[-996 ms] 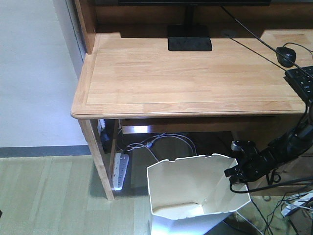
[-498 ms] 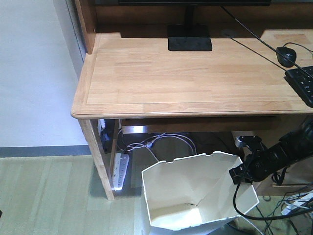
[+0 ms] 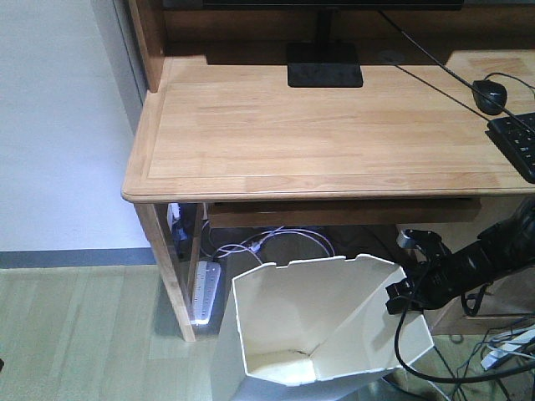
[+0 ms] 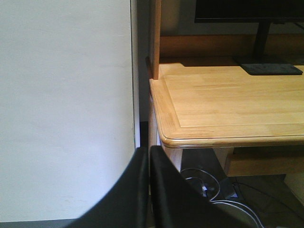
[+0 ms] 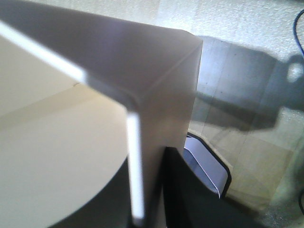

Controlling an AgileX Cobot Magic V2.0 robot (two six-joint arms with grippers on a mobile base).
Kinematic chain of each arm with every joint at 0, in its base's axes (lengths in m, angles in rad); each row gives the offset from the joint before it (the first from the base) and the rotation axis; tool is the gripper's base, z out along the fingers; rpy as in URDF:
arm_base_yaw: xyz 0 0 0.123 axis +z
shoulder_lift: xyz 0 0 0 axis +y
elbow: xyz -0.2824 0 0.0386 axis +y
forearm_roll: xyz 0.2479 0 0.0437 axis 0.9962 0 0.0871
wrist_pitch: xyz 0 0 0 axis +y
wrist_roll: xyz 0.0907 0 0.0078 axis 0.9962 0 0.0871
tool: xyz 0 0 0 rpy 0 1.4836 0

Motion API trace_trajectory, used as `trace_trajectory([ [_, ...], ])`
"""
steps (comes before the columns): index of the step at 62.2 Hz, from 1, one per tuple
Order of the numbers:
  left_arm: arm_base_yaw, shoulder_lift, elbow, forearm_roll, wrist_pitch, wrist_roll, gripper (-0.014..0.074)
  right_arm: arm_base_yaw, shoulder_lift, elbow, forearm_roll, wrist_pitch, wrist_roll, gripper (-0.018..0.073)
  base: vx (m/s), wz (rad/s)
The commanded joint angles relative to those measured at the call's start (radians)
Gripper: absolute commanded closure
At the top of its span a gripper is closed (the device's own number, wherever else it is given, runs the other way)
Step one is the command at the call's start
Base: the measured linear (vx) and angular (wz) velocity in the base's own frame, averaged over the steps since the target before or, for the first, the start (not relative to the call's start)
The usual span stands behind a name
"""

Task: Move trash bin to bedside with robot
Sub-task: 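Drag the gripped bin out from under the desk with the right gripper, then drive the base away from the desk, holding the bin with the right gripper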

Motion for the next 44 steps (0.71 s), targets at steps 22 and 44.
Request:
trace_trajectory([
  [22,-0.006,-0.01,0.029,-0.004,-0.074,-0.009,0.0602,-0.003,-0.076,-0.004,0.038,0.197,0.002,0.0565,-0.01,0.03],
  [44,-0.006,-0.01,0.029,-0.004,-0.074,-0.009,0.0602,-0.003,-0.076,-0.004,0.038,0.197,0.002,0.0565,-0.05,0.21],
])
